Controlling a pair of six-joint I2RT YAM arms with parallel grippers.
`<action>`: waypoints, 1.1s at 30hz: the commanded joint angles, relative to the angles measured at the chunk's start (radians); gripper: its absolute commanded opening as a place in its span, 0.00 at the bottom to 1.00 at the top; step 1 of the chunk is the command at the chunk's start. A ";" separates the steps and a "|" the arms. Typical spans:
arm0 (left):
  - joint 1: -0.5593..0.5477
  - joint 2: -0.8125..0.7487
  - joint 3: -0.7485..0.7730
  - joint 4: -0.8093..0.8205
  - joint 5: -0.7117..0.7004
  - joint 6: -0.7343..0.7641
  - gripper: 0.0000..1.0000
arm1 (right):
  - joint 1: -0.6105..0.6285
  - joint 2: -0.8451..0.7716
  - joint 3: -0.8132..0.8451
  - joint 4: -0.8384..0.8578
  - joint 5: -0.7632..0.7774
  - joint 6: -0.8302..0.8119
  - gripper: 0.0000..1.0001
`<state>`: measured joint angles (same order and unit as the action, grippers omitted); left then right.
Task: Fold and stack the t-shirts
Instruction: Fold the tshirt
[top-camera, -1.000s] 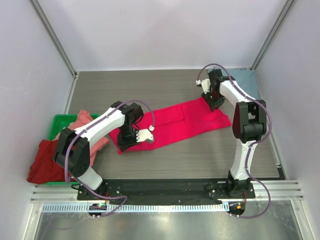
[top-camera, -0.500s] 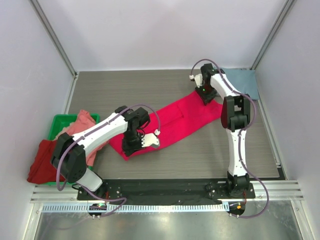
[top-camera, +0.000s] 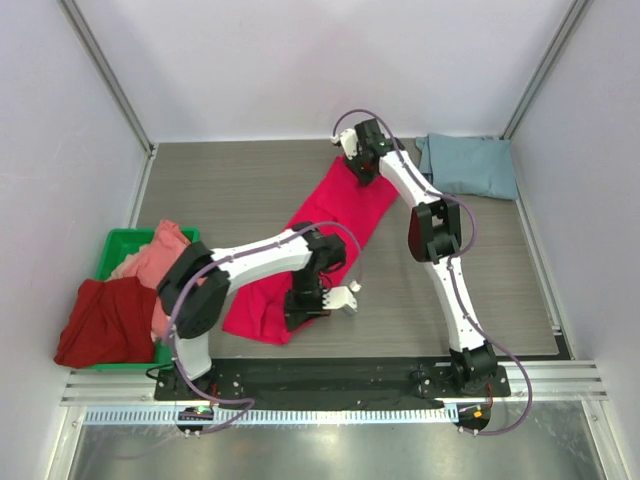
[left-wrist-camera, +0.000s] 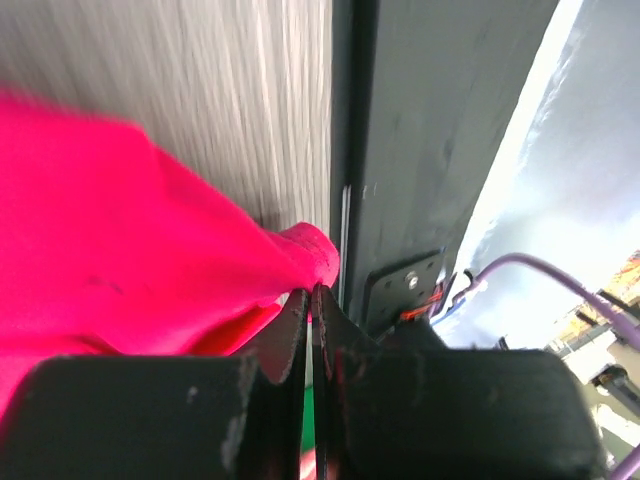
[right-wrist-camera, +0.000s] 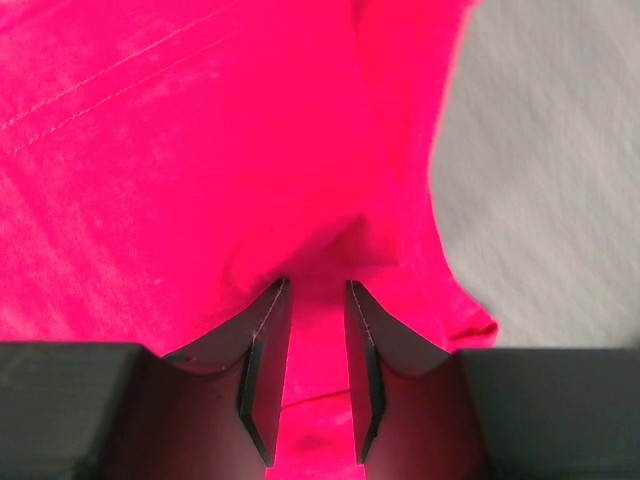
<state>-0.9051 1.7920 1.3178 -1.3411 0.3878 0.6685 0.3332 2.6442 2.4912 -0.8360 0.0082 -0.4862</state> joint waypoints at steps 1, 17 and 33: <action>-0.047 0.090 0.125 -0.099 0.100 -0.036 0.00 | 0.029 0.082 0.033 0.161 -0.082 0.055 0.35; -0.118 0.063 0.279 -0.032 -0.024 -0.110 0.31 | 0.021 -0.170 -0.075 0.359 -0.106 0.169 0.40; -0.034 0.185 0.083 0.201 -0.083 -0.104 0.26 | -0.011 -0.244 -0.365 0.339 -0.106 0.166 0.40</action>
<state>-0.9459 1.9678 1.4166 -1.1809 0.3130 0.5602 0.3206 2.3856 2.1185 -0.5102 -0.0891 -0.3336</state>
